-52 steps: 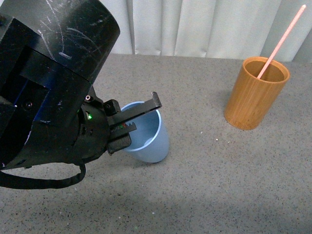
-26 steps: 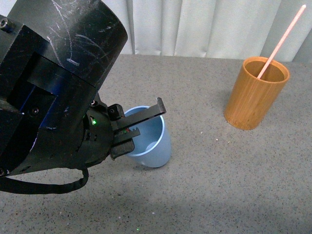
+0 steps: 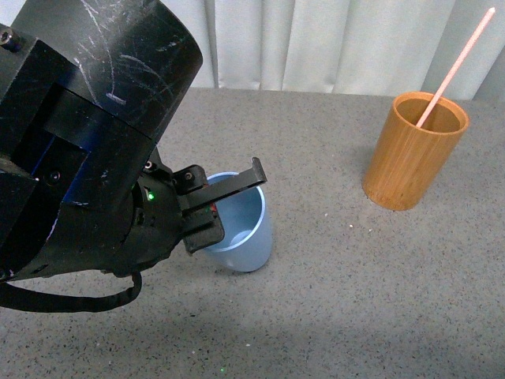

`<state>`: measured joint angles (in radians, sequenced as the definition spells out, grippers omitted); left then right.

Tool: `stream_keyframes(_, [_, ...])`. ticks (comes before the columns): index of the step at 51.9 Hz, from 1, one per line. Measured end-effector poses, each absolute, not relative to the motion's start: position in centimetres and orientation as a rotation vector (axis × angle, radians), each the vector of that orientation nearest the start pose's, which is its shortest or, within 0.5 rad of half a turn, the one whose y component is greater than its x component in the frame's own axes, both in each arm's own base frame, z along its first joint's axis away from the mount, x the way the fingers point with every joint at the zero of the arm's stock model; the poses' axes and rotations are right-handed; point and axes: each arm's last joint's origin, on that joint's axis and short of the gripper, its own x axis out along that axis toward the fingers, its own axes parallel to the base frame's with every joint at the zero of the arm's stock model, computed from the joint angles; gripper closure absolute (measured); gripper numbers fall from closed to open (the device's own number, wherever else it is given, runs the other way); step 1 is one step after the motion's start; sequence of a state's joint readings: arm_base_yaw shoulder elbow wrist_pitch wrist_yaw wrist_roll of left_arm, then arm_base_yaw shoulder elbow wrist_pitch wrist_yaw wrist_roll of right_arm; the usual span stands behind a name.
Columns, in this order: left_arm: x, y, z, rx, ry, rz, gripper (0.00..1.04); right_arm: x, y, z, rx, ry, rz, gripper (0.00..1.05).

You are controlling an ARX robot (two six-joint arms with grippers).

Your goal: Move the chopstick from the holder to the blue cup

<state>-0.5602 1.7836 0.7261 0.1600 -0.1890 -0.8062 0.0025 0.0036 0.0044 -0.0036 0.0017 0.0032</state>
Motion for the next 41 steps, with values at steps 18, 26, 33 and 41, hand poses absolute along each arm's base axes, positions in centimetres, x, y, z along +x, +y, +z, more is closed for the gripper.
stream_keyframes(18, [26.8,-16.2,10.6,-0.436,0.898,-0.001,0.31,9.8,0.0,16.4,0.003,0.003,0.001,0.1])
stream_keyframes(26, [27.0,-15.9,10.8,-0.448,0.876,0.02,0.09,9.8,0.0,16.4,0.003,0.003,0.001,0.1])
stream_keyframes(33, [27.4,-15.3,11.3,-0.47,0.851,0.053,0.07,9.8,0.0,16.4,0.004,0.003,0.001,0.1])
stream_keyframes(41, [27.9,-14.3,12.3,-0.499,0.789,0.106,0.07,9.8,0.0,16.4,0.003,0.003,0.001,0.1])
